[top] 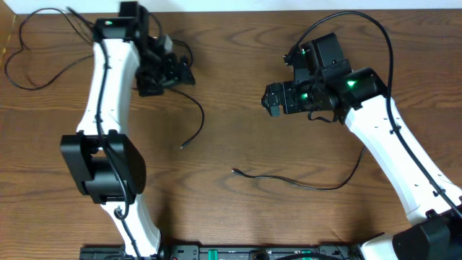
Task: Untangle cables
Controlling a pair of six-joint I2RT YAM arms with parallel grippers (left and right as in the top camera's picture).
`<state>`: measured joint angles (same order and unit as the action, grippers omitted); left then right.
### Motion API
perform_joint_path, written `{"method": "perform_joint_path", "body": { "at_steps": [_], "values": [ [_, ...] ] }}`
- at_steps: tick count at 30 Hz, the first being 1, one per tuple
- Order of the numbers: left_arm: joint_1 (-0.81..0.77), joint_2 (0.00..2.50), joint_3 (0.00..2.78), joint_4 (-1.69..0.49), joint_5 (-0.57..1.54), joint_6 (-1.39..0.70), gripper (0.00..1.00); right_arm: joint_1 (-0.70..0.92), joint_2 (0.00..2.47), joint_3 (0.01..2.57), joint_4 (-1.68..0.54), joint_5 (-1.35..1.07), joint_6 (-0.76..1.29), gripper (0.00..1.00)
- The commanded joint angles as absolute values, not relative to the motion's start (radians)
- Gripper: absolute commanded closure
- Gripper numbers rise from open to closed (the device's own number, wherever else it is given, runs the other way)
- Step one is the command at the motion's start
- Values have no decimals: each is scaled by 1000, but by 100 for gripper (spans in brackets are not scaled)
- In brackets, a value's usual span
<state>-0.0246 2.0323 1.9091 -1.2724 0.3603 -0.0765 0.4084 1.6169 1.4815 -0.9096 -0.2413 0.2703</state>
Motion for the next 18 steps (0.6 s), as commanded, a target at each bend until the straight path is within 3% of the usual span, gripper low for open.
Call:
{"method": "perform_joint_path", "body": {
  "at_steps": [1,9,18],
  "values": [
    [-86,2060,1810,-1260,239,-60,9,414,1623,1477,-905,-238,277,1],
    [-194,2061,1614,-1058,207,-107,26,414,1623,1476,-918,-238,277,1],
    [-289,2077,1504,-852,7,-214,32,414,1623,1476,-918,-255,291,1]
  ]
}}
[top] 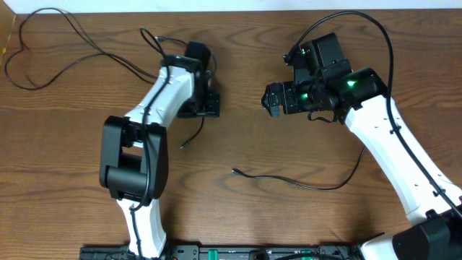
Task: Untangle cables
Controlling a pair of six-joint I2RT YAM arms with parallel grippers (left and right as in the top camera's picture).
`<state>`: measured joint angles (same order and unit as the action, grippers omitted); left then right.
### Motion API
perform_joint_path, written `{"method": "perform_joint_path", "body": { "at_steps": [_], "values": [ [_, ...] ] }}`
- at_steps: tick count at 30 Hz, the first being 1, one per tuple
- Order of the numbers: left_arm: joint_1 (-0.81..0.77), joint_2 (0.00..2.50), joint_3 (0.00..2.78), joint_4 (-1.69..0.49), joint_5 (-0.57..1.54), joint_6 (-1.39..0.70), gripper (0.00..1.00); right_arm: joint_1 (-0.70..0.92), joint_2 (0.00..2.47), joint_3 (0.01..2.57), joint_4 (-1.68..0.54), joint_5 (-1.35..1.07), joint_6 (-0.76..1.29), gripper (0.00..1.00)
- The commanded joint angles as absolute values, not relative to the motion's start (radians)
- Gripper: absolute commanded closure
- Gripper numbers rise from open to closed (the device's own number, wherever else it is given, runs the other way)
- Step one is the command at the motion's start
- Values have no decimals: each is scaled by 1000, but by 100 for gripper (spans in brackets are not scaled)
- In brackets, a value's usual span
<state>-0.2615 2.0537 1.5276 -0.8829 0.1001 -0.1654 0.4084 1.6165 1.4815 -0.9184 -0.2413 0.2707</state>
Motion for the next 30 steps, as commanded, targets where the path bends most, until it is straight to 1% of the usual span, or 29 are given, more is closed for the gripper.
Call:
{"method": "perform_joint_path", "body": {
  "at_steps": [1,4,7,12,15,17,19,20,21,26,30],
  "values": [
    [-293,2083,1500,-841,6,-224,32,410,1623,1477,-918,-280,307,1],
    [-300,2105,1497,-824,7,-249,34,388,1623,1477,-916,-350,315,1],
    [-299,2125,1497,-820,6,-265,37,357,1623,1477,-929,-351,314,1],
    [-298,2169,1497,-820,7,-264,39,294,1623,1477,-970,-351,314,1],
    [-298,2184,1496,-820,7,-264,50,268,1623,1477,-989,-350,313,1],
    [-298,2185,1496,-815,7,-264,60,252,1623,1477,-1000,-351,309,1],
    [-298,2185,1496,-801,7,-264,72,233,1623,1477,-1012,-351,309,1],
    [-298,2185,1496,-786,7,-264,88,217,1623,1477,-1018,-351,310,1],
    [-297,2185,1496,-773,7,-264,92,208,1623,1477,-1022,-351,310,1],
    [-290,2185,1509,-712,6,-254,93,168,1623,1477,-1059,-350,303,1],
    [-256,2183,1617,-714,7,-233,93,141,1623,1477,-1095,-350,286,1]
  ]
}}
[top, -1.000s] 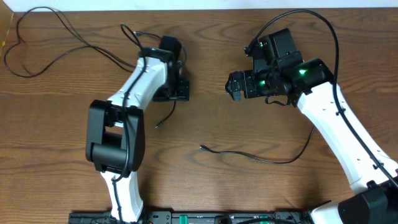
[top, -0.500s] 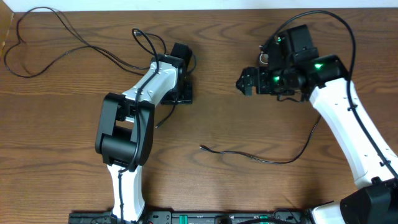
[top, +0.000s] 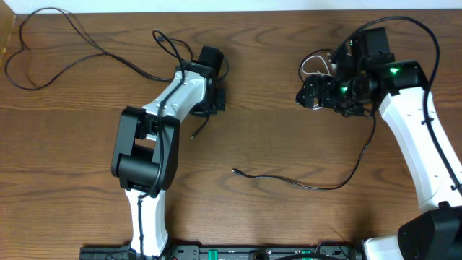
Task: Untangle cables
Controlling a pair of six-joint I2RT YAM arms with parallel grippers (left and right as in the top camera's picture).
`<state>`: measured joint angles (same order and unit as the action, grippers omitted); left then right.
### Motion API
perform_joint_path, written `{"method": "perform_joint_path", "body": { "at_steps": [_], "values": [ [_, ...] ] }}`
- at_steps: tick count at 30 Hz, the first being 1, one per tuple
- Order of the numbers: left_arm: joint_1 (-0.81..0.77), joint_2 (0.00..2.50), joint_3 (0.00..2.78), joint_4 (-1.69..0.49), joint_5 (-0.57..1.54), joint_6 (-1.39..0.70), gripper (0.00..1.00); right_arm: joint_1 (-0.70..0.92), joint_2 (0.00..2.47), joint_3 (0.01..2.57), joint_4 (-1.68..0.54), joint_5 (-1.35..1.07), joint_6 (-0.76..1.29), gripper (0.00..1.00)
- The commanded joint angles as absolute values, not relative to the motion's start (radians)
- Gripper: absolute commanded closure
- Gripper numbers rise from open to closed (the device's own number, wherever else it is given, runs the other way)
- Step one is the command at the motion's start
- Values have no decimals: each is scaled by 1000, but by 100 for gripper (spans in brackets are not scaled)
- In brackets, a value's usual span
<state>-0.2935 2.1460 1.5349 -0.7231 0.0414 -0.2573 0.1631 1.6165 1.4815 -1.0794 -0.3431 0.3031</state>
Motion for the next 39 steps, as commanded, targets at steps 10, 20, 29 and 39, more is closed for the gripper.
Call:
{"method": "perform_joint_path", "body": {
  "at_steps": [10,20,29,39],
  "values": [
    [-201,2182,1909,-514,25,-213,93,138,1623,1477,-1121,-351,273,1],
    [-207,2183,1912,-238,150,-327,71,138,1623,1477,-1166,-351,273,1],
    [-148,2164,1912,-416,146,-282,20,139,1623,1476,-1175,-351,273,1],
    [110,2128,1911,-522,-39,-281,17,146,1623,1476,-1174,-350,273,1]
  ]
}}
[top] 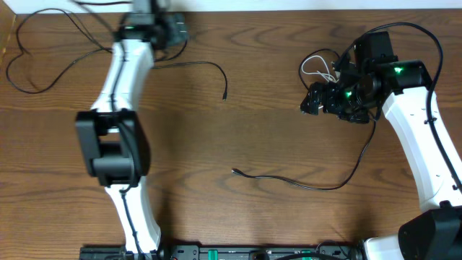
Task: Untangle cables
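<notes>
A long thin black cable (189,64) loops at the far left, passes under my left gripper (167,30) at the table's far edge and ends at a free tip (225,95). The left gripper looks shut on this cable; its fingers are partly blurred. At the right, my right gripper (312,103) hangs above the table, shut on a small tangle. A white cable loop (316,67) sticks out of the tangle. A second black cable (289,180) trails from it down across the table to a free tip at centre.
The brown wooden table (238,130) runs to a pale wall along the far edge. The left arm's elbow (108,148) stands over the left half. A dark rail lies along the near edge.
My left gripper has moved from mid-table to the far edge, up and left. The first black cable's free tip has moved up and right. My right gripper has barely shifted.
My left gripper was at the far left-centre on the black cable, its tip hanging toward mid-table. It then stood further right, at centre, twice. The right gripper moved right, and a white loop showed. Now the left gripper is back at the far edge.
</notes>
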Controlling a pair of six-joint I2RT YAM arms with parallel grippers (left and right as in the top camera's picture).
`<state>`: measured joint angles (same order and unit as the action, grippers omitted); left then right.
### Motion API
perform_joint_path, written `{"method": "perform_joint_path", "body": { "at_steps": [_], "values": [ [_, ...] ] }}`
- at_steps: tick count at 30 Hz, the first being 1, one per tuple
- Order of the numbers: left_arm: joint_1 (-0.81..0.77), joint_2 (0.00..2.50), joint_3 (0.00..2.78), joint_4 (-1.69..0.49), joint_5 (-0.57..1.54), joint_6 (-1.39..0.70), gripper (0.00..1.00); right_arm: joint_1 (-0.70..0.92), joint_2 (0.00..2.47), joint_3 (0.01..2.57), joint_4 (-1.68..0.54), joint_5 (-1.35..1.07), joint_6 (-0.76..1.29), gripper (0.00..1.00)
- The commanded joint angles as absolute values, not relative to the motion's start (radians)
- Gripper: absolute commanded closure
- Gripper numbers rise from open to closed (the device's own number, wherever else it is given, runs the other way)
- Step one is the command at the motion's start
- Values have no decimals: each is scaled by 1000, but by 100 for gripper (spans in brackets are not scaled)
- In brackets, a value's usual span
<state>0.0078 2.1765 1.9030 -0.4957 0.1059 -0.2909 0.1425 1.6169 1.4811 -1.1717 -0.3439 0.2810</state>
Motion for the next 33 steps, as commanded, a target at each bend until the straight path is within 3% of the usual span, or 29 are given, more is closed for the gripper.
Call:
{"method": "perform_joint_path", "body": {
  "at_steps": [1,5,19,29,33],
  "values": [
    [137,2128,1909,-529,-66,-282,17,146,1623,1476,-1174,-350,273,1],
    [286,2128,1908,-537,-156,-281,17,146,1623,1476,-1170,-350,273,1],
    [667,2220,1902,-471,-140,-150,17,152,1623,1476,-1152,-350,321,1],
    [746,2328,1902,-397,153,-104,18,157,1623,1476,-1151,-350,345,1],
    [745,2358,1902,-372,249,-106,38,157,1623,1476,-1152,-350,345,1]
  ]
}}
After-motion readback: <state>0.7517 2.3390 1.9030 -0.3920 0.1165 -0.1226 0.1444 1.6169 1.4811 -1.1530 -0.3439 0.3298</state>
